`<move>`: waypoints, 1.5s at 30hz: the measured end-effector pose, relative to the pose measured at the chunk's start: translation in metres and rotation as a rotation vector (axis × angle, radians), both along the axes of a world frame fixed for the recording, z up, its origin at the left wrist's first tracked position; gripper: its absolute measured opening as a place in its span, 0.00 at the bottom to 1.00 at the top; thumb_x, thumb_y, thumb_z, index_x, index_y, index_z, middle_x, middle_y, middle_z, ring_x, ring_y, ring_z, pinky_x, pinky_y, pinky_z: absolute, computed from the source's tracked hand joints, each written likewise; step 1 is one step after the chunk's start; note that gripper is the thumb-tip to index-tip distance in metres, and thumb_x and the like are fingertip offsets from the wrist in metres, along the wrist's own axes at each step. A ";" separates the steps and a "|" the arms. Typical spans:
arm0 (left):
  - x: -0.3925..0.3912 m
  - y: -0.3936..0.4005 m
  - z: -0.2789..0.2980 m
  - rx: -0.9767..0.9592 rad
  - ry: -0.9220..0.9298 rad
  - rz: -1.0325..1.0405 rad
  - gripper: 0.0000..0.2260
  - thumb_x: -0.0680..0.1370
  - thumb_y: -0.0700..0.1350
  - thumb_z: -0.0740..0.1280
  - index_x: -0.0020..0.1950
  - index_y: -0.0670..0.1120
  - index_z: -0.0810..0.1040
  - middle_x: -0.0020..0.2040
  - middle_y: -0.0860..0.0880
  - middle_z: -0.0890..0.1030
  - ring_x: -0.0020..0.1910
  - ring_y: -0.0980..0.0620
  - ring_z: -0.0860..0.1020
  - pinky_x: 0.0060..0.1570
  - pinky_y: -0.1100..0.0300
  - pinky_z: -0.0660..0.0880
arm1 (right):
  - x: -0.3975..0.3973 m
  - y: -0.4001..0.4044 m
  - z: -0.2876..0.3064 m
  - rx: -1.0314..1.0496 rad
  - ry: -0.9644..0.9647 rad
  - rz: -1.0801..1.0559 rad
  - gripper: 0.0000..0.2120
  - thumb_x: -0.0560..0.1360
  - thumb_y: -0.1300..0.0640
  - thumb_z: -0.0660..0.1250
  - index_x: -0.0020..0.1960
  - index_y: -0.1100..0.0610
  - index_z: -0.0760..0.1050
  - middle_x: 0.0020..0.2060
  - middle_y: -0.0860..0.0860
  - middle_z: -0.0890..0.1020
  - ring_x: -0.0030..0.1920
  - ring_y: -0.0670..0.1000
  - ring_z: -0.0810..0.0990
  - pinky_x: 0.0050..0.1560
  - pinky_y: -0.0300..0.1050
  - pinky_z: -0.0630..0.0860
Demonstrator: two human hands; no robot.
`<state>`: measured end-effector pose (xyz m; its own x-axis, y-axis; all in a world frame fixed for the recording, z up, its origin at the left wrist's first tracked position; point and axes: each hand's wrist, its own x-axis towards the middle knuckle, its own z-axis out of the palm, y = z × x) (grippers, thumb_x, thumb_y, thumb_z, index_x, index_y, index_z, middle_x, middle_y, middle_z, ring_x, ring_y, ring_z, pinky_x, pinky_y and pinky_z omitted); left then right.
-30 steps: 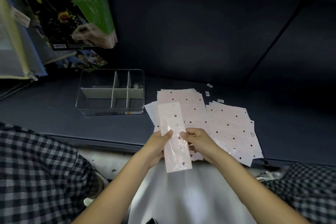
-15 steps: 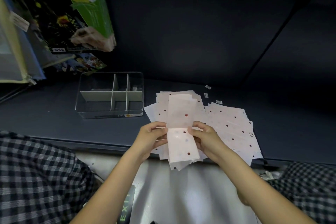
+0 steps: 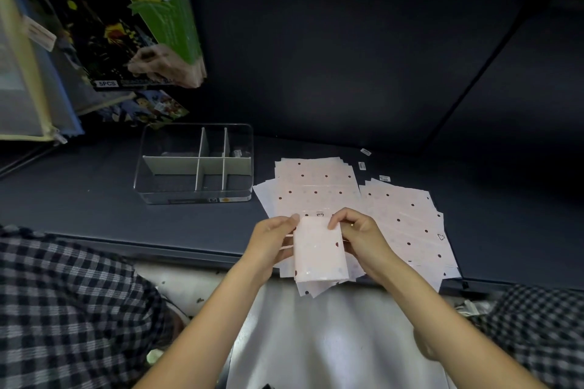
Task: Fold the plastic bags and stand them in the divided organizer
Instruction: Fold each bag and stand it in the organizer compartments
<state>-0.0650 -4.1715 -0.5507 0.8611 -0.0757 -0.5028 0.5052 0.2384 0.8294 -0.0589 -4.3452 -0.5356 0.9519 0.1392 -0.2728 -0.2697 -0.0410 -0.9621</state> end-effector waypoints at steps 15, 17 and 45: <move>0.004 0.001 0.002 0.551 -0.587 -0.028 0.07 0.75 0.41 0.69 0.37 0.48 0.80 0.35 0.57 0.81 0.36 0.64 0.75 0.38 0.74 0.67 | 0.008 0.001 0.002 -0.460 -0.229 0.176 0.08 0.73 0.56 0.70 0.36 0.48 0.81 0.37 0.48 0.84 0.40 0.46 0.79 0.44 0.41 0.73; 0.006 0.005 0.004 0.532 -0.545 0.008 0.07 0.75 0.40 0.69 0.37 0.48 0.81 0.35 0.56 0.81 0.35 0.64 0.75 0.38 0.72 0.69 | 0.011 -0.002 0.004 -0.445 -0.217 0.176 0.09 0.73 0.57 0.71 0.35 0.49 0.81 0.36 0.47 0.84 0.38 0.43 0.78 0.43 0.37 0.72; 0.079 0.162 -0.095 1.559 -0.268 -0.060 0.19 0.80 0.58 0.56 0.56 0.48 0.79 0.54 0.47 0.81 0.57 0.46 0.75 0.71 0.53 0.54 | 0.123 0.128 0.019 -0.253 -0.062 -0.021 0.04 0.75 0.61 0.68 0.42 0.60 0.75 0.35 0.54 0.84 0.33 0.51 0.84 0.34 0.36 0.80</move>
